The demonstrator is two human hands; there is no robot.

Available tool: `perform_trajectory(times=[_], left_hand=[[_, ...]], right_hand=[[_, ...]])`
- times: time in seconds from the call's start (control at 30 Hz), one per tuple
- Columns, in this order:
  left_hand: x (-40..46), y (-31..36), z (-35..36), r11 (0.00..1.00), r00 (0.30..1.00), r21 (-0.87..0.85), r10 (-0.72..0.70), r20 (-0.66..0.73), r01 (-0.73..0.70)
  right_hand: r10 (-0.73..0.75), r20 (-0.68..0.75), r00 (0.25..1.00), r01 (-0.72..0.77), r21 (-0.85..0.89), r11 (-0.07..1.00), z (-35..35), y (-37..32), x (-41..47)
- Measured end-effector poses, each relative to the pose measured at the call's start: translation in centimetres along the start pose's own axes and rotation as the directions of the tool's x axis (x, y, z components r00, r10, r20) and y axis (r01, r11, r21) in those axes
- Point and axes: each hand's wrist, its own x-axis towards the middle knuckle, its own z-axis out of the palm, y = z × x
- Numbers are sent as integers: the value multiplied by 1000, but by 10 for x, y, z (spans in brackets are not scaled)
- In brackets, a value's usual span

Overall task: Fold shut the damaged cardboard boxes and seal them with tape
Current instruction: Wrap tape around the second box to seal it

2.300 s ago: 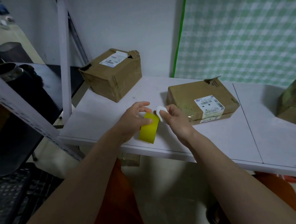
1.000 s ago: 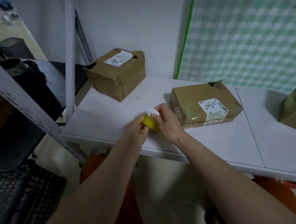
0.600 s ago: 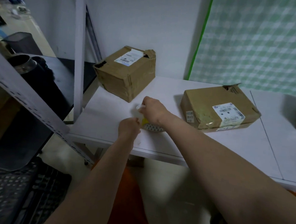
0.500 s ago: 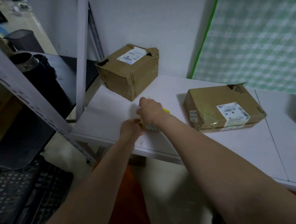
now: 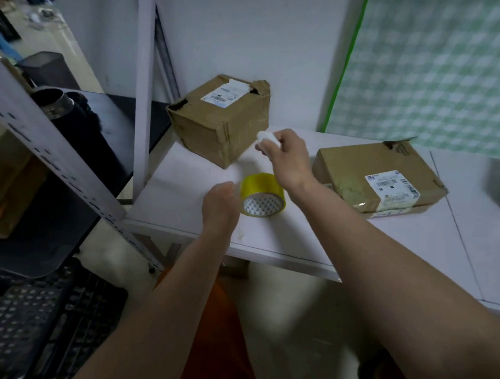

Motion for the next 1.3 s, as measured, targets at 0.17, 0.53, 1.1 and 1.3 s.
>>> perform_trajectory(times=[0.17,0.53,1.1,1.3], left_hand=[[-22,30,22,946,908,29,319,-273,-324],[-78,68,158,618,683,301,597,421,-726],[-72,116,289,254,513,446,410,754,-858],[-74,103,285,272,431,335,596,678,-902]], right_hand=[[97,-35,995,-84,268,960,-48,16,-29],[274,-384,882,-161,301,940,-194,80,-71],[383,-596,705,-549,-117,828,-301,190,-74],[219,-590,777,-448,-274,851,-303,182,-54]])
